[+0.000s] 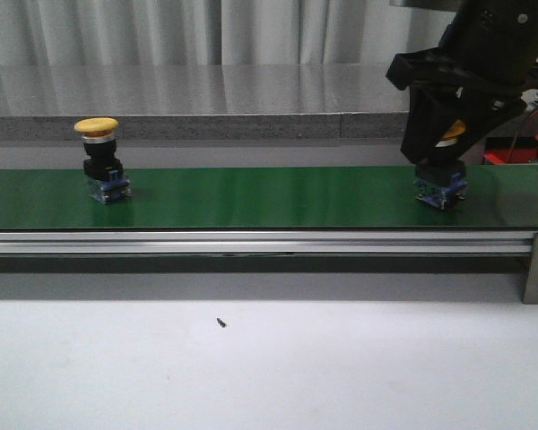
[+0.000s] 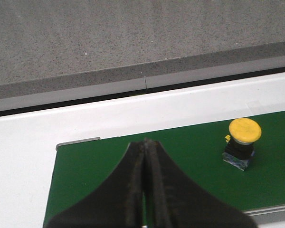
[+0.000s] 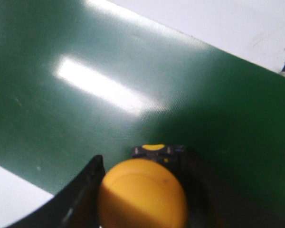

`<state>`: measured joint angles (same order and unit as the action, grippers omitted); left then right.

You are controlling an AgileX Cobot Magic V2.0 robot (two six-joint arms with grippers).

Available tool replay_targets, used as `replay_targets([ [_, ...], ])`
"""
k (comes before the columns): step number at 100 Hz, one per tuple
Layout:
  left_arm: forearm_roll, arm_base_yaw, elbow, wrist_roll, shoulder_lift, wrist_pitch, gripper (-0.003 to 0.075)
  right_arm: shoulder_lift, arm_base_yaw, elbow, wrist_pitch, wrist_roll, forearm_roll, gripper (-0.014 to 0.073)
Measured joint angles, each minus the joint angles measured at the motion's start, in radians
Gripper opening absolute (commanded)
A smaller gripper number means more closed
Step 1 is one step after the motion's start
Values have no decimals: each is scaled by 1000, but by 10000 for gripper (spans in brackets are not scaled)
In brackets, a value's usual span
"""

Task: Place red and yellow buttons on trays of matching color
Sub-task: 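Grasp the leading yellow button at the belt's end with the right gripper, then lower the held yellow button onto the yellow tray and open right gripper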

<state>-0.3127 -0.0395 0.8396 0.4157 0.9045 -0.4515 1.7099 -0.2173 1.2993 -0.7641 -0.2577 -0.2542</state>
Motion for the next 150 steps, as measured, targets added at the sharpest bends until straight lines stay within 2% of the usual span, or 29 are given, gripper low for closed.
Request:
replay_targets([
  [21, 0, 0, 0, 0, 0, 0, -20, -24, 49, 8, -88, 7, 1, 215],
  [40, 0, 0, 0, 0, 0, 0, -20, -130, 150, 8, -162, 8, 2, 215],
  [54, 0, 0, 0, 0, 0, 0, -20, -220, 268, 8, -221, 6, 3, 215],
  [75, 0, 0, 0, 0, 0, 0, -20, -276, 507, 11, -281, 2, 7, 215],
  [87, 0, 0, 0, 0, 0, 0, -20, -276, 636, 11, -277, 1, 8, 215],
  [99, 0, 0, 0, 0, 0, 0, -20, -273, 719, 11, -234, -2, 4, 215],
  [113, 0, 0, 0, 0, 0, 0, -20, -216, 759, 11, -200, -2, -7, 215],
  [150, 0, 0, 0, 0, 0, 0, -20, 66, 761, 11, -126, -16, -44, 215],
])
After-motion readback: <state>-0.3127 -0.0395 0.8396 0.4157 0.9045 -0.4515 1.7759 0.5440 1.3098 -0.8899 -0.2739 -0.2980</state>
